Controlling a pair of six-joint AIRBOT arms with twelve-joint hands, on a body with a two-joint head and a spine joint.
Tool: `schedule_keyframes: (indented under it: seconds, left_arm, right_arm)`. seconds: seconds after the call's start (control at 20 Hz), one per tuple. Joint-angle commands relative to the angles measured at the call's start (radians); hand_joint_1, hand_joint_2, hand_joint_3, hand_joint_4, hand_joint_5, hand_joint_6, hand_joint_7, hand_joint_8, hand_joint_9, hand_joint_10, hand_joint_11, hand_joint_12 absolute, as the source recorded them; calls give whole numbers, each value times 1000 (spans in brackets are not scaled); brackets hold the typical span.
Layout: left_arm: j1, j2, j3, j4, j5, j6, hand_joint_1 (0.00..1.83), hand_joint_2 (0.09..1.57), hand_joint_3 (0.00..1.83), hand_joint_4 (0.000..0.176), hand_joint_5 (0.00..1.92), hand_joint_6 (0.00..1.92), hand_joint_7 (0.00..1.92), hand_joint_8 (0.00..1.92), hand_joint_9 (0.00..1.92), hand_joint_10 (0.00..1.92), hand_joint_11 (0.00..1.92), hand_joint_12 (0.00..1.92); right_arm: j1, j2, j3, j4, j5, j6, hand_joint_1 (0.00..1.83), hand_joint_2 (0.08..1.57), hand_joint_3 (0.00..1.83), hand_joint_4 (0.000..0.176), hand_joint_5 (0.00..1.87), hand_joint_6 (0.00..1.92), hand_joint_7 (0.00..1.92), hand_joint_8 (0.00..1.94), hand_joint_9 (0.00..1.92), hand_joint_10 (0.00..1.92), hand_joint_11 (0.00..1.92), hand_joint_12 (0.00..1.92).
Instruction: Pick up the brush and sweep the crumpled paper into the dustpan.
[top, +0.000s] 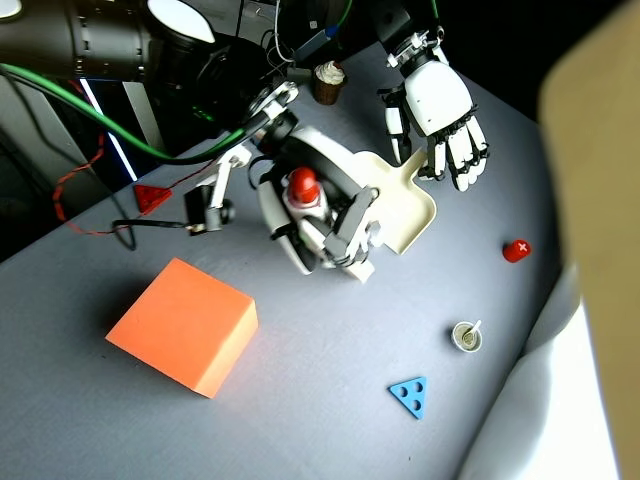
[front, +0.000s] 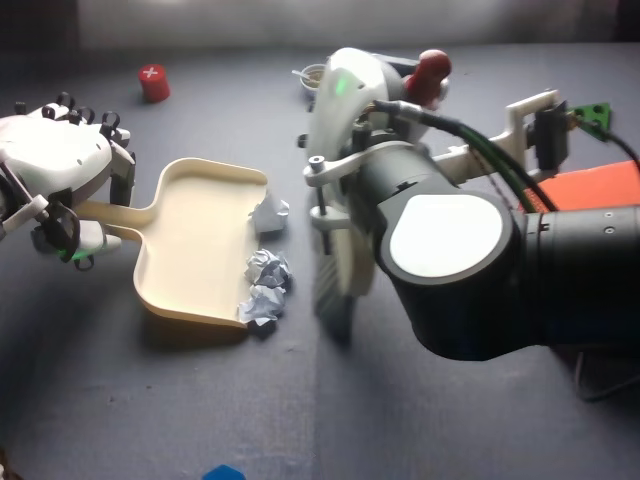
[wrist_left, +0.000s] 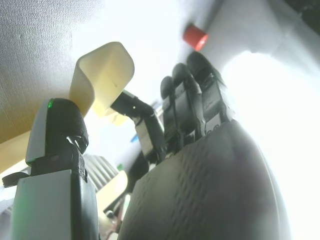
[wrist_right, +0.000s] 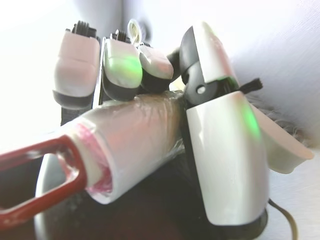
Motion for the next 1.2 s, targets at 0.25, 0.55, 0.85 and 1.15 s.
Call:
schedule_keyframes:
  seconds: [0.25,0.55,0.85,1.15]
  left_arm:
    - [-16,0,11,30,-92,5,1024,1227,1,0,774,1295,259,4,246,5,0,610]
    - [-16,-2,12,29,-92,5,1046,1228,0,0,772,1296,248,2,210,2,0,546]
    - [-16,-2,13,25,-93,5,1001,1239,6,0,750,1333,225,5,202,4,0,559]
    - [-17,-2,15,23,-95,6,1030,1232,0,0,768,1305,256,5,239,7,0,610]
  right_arm:
    - [-4,-24,24,-124,41,115,1142,1307,0,0,593,1738,1183,1941,1349,1921,1403,1921]
    - [-17,-44,44,-301,71,298,1166,1308,0,0,662,1853,1204,1941,1366,1921,1411,1921]
    - [-47,-60,66,-373,63,349,1061,1337,4,0,578,1678,1151,1941,1332,1921,1400,1921]
    - [-65,-8,38,-425,53,353,1050,1342,0,0,580,1663,1142,1941,1318,1921,1389,1921]
